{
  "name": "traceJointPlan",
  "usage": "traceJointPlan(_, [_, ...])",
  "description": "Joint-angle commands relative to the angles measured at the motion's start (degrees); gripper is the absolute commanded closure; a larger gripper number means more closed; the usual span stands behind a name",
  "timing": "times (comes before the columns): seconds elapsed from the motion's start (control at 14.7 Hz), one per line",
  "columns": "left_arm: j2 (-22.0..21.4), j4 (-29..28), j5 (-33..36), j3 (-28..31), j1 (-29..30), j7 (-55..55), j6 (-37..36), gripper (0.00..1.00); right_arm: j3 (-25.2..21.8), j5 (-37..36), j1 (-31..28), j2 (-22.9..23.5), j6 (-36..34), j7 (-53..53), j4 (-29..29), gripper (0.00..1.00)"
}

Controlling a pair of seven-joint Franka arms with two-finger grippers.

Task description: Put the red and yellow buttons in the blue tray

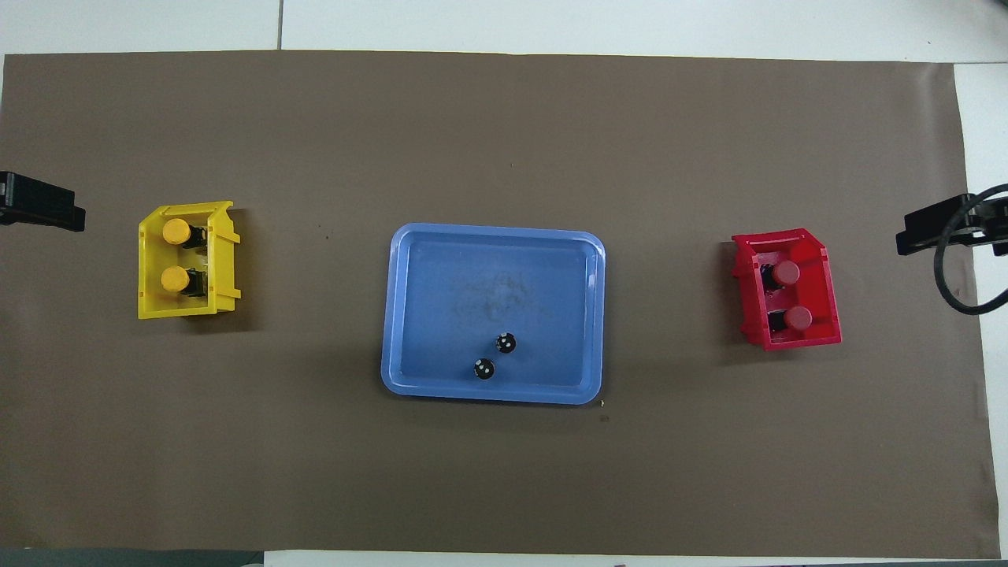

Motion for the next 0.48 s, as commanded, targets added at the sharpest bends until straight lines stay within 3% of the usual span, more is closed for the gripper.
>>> traceJointPlan(0.0, [-2.0,-2.2,-0.2,0.4,-0.5,0.6,-2.0,0.0,0.1,1.0,0.0,-1.1,4.8,0.3,-3.4,0.0])
traceJointPlan(0.2, [-2.0,-2.2,-0.2,0.3,-0.3,0.7,-1.8,0.0,0.0,1.5,0.2,-1.3,9.9,0.8,-8.8,0.0])
traceJointPlan(0.41, [-2.0,-2.1,-0.2,0.5,-0.8,0.5,-1.9,0.0,0.0,1.5,1.7,-1.2,20.0,2.8,-18.9,0.0])
